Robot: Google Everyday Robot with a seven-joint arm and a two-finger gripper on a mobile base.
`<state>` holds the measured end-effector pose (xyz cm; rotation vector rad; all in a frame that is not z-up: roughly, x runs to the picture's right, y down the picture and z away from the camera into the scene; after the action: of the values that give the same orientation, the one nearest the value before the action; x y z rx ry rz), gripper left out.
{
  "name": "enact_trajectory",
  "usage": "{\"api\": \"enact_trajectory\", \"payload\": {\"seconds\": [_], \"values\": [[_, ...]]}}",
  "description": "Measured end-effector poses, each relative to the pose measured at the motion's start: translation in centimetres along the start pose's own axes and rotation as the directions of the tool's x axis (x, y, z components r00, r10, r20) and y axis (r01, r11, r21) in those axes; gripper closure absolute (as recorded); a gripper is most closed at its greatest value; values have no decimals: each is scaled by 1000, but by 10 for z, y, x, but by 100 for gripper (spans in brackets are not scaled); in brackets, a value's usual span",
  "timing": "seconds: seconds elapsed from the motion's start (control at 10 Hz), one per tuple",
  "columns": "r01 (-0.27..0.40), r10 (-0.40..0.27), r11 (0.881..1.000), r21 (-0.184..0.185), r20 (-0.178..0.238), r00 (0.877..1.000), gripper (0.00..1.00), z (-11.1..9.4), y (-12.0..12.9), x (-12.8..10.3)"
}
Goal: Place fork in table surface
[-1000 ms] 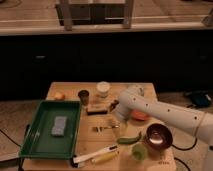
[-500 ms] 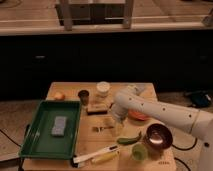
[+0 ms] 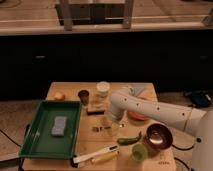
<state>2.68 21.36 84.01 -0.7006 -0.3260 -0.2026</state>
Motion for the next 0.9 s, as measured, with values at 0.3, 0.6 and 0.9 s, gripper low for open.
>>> {"api": "enact_trajectory", "payload": {"seconds": [0.3,0.6,0.9], "values": [[-2,2,1000,-3,6,1000,20,9,-1,-5],[-9,9,1000,-2,6,1000,40,15,2,-6],[-15,15,1000,1,8,1000,69,16,4,-8]]}}
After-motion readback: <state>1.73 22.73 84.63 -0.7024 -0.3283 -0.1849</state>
